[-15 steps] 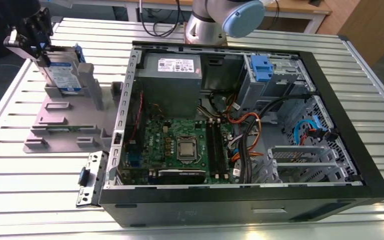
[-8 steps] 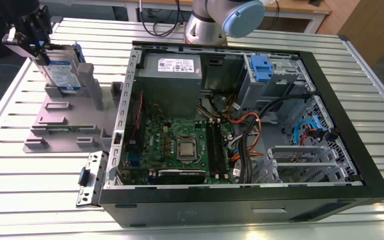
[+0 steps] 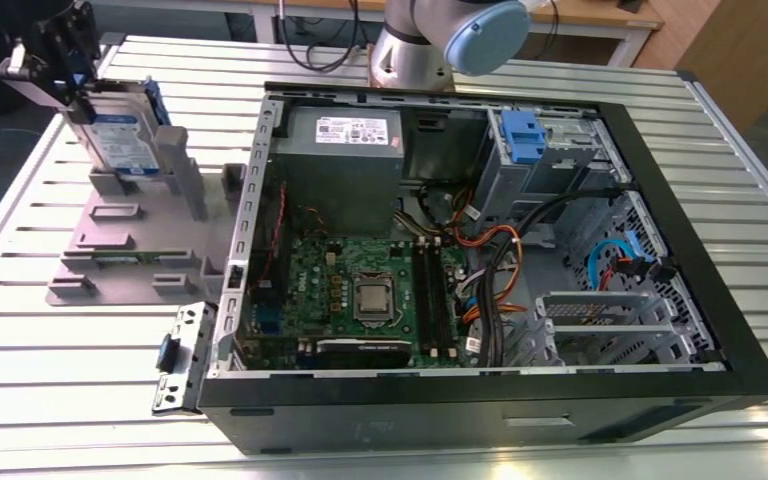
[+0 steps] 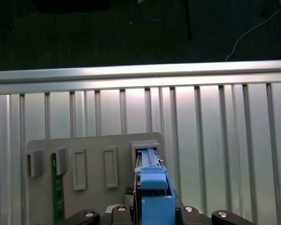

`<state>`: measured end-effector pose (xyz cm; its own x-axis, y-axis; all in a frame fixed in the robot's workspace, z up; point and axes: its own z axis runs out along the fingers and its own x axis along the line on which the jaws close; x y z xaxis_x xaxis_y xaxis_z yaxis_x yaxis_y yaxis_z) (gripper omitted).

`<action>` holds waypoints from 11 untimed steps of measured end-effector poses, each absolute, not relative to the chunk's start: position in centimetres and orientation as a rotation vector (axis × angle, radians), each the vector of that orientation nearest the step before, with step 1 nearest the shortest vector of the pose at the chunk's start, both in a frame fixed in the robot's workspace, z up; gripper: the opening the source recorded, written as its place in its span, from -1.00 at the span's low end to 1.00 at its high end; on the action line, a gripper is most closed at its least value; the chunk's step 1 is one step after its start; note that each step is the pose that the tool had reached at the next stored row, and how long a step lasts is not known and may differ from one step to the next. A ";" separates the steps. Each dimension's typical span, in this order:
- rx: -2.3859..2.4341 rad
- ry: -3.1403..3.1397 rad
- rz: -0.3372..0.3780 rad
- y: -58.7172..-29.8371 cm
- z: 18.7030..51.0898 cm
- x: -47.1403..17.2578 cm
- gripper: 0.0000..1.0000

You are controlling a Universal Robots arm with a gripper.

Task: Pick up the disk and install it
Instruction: 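Pick up the disk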

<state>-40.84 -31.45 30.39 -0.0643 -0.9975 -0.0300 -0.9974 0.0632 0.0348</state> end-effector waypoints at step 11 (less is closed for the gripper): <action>2.148 -2.289 -0.073 -31.4 30.7 -40.8 -0.25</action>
